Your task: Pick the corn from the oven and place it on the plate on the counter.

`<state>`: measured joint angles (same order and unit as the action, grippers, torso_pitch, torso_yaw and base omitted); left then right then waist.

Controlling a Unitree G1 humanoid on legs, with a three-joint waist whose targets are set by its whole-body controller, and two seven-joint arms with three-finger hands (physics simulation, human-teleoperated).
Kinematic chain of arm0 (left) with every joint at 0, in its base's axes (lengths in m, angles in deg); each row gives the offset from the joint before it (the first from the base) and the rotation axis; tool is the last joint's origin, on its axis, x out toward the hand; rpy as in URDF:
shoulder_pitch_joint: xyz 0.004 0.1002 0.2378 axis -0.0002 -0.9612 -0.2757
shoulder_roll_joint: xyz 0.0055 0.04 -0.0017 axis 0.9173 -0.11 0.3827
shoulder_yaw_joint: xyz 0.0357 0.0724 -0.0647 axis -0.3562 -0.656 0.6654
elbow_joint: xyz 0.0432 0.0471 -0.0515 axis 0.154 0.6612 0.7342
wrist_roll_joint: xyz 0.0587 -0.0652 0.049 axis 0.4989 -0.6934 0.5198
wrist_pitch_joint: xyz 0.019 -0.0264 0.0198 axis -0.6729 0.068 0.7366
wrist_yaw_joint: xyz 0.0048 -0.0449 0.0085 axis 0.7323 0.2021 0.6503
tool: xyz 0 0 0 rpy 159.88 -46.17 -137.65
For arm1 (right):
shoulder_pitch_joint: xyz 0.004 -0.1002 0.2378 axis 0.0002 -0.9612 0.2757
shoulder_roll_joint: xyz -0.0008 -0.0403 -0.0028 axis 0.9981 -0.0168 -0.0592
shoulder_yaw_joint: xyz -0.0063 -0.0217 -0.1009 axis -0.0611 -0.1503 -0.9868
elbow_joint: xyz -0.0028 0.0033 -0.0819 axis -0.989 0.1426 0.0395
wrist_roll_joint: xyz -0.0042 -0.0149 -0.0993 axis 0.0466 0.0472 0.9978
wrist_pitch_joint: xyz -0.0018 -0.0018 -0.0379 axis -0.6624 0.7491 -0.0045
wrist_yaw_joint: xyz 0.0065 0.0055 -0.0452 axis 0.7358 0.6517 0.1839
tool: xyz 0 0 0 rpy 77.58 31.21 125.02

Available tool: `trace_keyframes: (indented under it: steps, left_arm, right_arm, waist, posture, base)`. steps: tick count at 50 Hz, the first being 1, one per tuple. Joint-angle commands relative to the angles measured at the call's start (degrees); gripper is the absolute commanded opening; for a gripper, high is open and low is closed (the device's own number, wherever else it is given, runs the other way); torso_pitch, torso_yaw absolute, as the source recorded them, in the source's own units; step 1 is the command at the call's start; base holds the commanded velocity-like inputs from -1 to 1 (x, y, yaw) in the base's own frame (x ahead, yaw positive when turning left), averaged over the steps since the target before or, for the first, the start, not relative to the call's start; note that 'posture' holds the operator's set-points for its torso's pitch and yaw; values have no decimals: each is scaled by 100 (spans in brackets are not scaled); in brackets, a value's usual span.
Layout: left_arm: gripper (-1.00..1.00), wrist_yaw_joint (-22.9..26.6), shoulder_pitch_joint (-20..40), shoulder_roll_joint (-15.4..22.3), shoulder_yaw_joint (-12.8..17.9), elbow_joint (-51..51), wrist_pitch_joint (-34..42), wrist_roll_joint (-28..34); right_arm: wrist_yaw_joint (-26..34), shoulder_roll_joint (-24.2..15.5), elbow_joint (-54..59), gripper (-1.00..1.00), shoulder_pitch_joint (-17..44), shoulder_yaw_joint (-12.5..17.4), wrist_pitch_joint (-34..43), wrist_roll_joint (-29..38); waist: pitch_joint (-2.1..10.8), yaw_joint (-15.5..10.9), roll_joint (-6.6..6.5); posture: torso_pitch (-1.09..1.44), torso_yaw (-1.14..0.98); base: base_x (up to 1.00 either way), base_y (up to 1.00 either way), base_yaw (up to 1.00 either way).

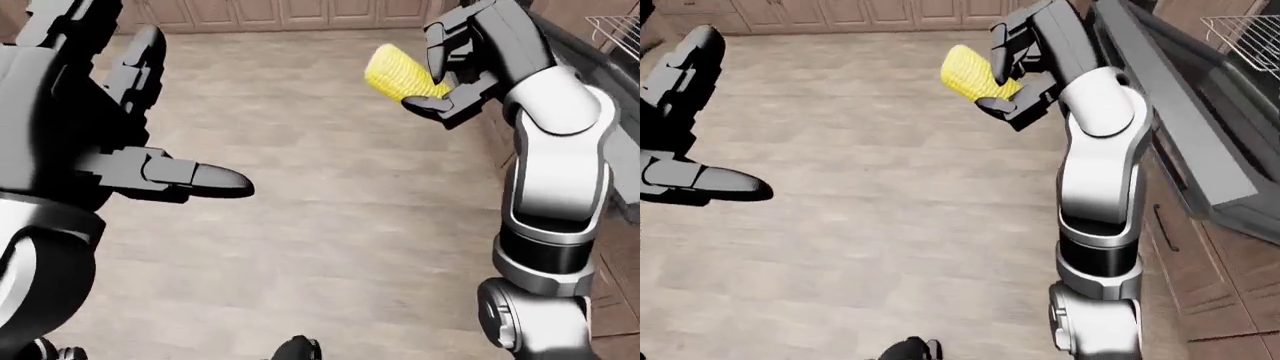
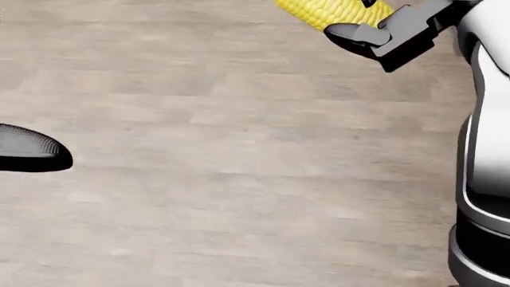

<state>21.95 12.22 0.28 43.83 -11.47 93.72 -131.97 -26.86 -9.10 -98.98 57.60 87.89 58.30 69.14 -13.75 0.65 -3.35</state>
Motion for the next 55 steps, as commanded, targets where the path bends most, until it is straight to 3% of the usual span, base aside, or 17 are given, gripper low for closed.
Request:
trace_keyframes:
  steps: [1, 12, 14, 15, 17, 26, 29, 30, 32, 40, 42, 44, 46, 49, 52, 54, 55]
  left_arm:
    - [100, 131, 25, 5, 5, 73, -95, 245]
    - [100, -80, 174, -9, 40, 2, 88, 10]
    - [100, -121, 176, 7, 21, -6, 74, -28]
    - [100, -115, 167, 6, 0, -5, 59, -8]
    - [100, -112, 176, -4, -33, 0, 51, 13]
    - [100, 146, 188, -220, -142, 15, 100, 424]
    - [100, 158, 224, -261, -139, 9, 155, 447]
    - [100, 186, 203, -282, -150, 3, 146, 492]
    - [100, 215, 198, -310, -160, -3, 158, 537]
    - [100, 460, 234, -596, -343, -12, 268, 1005]
    - [100, 527, 235, -679, -355, -49, 334, 1098]
    - [100, 505, 295, -707, -279, -76, 449, 1036]
    - [100, 531, 292, -727, -273, -79, 452, 1068]
    - [100, 505, 306, -761, -258, -115, 504, 1045]
    - [100, 405, 346, -744, -219, -145, 561, 912]
    - [100, 293, 406, -721, -190, -160, 617, 770]
    - [100, 297, 385, -716, -211, -156, 584, 787]
  right_arm:
    - [-51, -2, -30, -98, 54, 7, -91, -15]
    - [-70, -83, -96, -99, -19, 72, -68, -117]
    - [-63, -112, -120, -99, -46, 99, -60, -144]
    - [-67, -124, -124, -99, -53, 109, -61, -156]
    - [-57, -163, -172, -99, -95, 129, -40, -179]
    - [-163, -203, -218, -99, -305, 225, -114, -344]
    - [-182, -244, -237, -99, -298, 240, -81, -395]
    - [-182, -250, -273, -99, -311, 236, -56, -400]
    - [-192, -251, -323, -99, -374, 239, -66, -423]
    - [-228, -366, -371, -99, -404, 319, -29, -560]
    - [-271, -359, -376, -99, -453, 330, -64, -599]
    - [-290, -366, -419, -99, -467, 336, -40, -627]
    - [-288, -376, -493, -99, -438, 321, 54, -632]
    - [-331, -360, -477, -99, -450, 316, 23, -661]
    - [-358, -366, -454, -99, -471, 326, -15, -691]
    - [-352, -384, -499, -99, -457, 331, 32, -704]
    - [-353, -388, -512, -99, -461, 331, 40, -708]
  waist:
    - [157, -22, -246]
    - [164, -257, 1]
    - [184, -240, 253]
    - [217, -201, 611]
    - [-55, -247, 458]
    - [101, -13, 335]
    - [308, -75, -489]
    - [33, 8, -72]
    - [222, -113, -129]
    - [227, -247, 62]
    - [248, -199, 624]
    - [14, -239, 489]
    - [185, -125, 544]
    - [20, -61, 508]
    - [137, -17, 458]
    - [147, -34, 196]
    - [208, -63, -159]
  posture:
    - [48, 0]
    - [48, 0]
    - [48, 0]
    - [48, 0]
    - [48, 0]
    - [48, 0]
    - [48, 0]
    - [48, 0]
    - [48, 0]
    - [48, 0]
    - [48, 0]
    - [48, 0]
    - [48, 0]
    - [48, 0]
    - [48, 0]
    - [48, 0]
    - [48, 0]
  base:
    - [100, 0, 0]
    - [100, 0, 0]
    - [100, 0, 0]
    - [100, 0, 0]
    - [100, 0, 0]
    - [100, 0, 0]
    - [100, 0, 0]
    - [100, 0, 0]
    - [100, 0, 0]
    - [100, 0, 0]
    - [100, 0, 0]
    - [100, 0, 0]
    - [100, 0, 0]
    - [100, 0, 0]
    - [100, 0, 0]
    - [100, 0, 0]
    - [100, 0, 0]
